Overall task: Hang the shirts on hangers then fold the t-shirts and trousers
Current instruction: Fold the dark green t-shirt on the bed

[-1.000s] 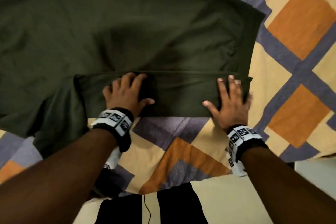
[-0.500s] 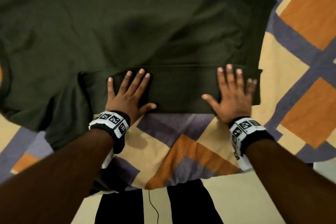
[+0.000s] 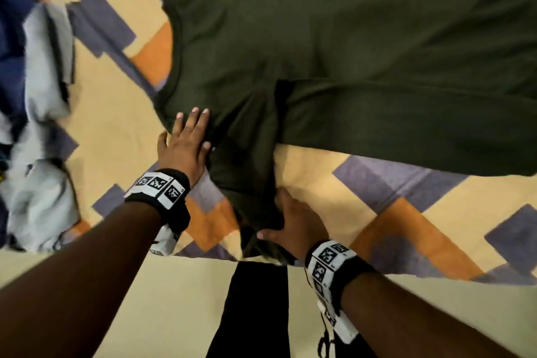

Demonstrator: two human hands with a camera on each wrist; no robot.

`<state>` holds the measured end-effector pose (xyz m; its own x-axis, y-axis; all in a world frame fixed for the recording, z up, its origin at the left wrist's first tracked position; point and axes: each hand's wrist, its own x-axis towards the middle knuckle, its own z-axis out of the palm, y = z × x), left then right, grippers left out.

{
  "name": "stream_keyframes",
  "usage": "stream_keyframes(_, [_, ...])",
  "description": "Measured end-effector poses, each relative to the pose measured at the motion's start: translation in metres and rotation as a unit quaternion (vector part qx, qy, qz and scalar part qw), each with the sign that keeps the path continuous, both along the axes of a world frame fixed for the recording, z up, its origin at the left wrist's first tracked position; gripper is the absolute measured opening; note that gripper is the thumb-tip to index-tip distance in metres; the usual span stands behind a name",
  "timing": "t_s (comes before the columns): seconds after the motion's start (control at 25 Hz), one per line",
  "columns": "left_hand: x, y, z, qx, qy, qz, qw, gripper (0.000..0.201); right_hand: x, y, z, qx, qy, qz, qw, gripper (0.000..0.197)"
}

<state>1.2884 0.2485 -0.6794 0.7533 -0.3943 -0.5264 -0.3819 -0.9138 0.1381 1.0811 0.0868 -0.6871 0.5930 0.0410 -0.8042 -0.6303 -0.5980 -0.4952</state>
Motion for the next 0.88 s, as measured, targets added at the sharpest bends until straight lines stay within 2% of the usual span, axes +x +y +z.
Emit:
stream_keyframes(0.04, [0.010,0.017,-0.004,0.012,0.012,-0.005,1.000,0.068,0.001,0.009,-0.001,-0.027,0.007,0.040,0.999,0.082])
stream_keyframes(0.08, [0.020,0.030,-0.010,0.023,0.028,-0.013,0.999,0.072,0.002,0.016,-0.003,-0.046,-0.003,0.081,0.996,0.076])
stream_keyframes(0.12, [0.027,0.039,-0.015,0.032,0.043,-0.029,0.998,0.074,0.004,0.021,-0.002,-0.038,-0.013,0.085,0.996,0.066])
stream_keyframes(0.24, [0.048,0.052,-0.025,0.020,0.049,-0.072,0.996,0.073,0.020,0.016,0.021,0.070,-0.011,-0.050,0.996,0.045])
stream_keyframes(0.32, [0.062,0.048,-0.025,-0.016,0.044,-0.061,0.997,0.074,0.047,-0.017,0.052,-0.006,-0.082,-0.099,0.992,0.032])
stream_keyframes(0.4, [0.076,0.045,-0.021,-0.063,0.055,-0.035,0.996,0.073,0.101,-0.069,0.089,-0.129,-0.160,-0.059,0.977,0.029])
stream_keyframes(0.48, [0.086,0.043,-0.020,-0.121,0.078,0.008,0.990,0.064,0.179,-0.132,0.125,-0.255,-0.224,0.018,0.940,0.030])
stream_keyframes(0.56, [0.092,0.044,-0.020,-0.168,0.100,0.060,0.979,0.049,0.267,-0.188,0.144,-0.359,-0.299,0.073,0.881,0.042])
stream_keyframes(0.6, [0.094,0.044,-0.020,-0.180,0.105,0.076,0.975,0.041,0.307,-0.202,0.148,-0.394,-0.321,0.090,0.857,0.050])
stream_keyframes(0.68, [0.093,0.044,-0.020,-0.175,0.106,0.082,0.975,0.036,0.362,-0.203,0.137,-0.447,-0.312,0.159,0.823,0.062])
stream_keyframes(0.72, [0.092,0.043,-0.020,-0.161,0.105,0.078,0.978,0.036,0.376,-0.194,0.123,-0.447,-0.292,0.204,0.820,0.063])
stream_keyframes(0.76, [0.090,0.042,-0.019,-0.145,0.102,0.073,0.982,0.038,0.381,-0.178,0.105,-0.412,-0.269,0.241,0.836,0.060])
stream_keyframes(0.88, [0.085,0.048,-0.017,-0.090,0.089,0.075,0.989,0.043,0.349,-0.120,0.044,-0.211,-0.210,0.302,0.906,0.055])
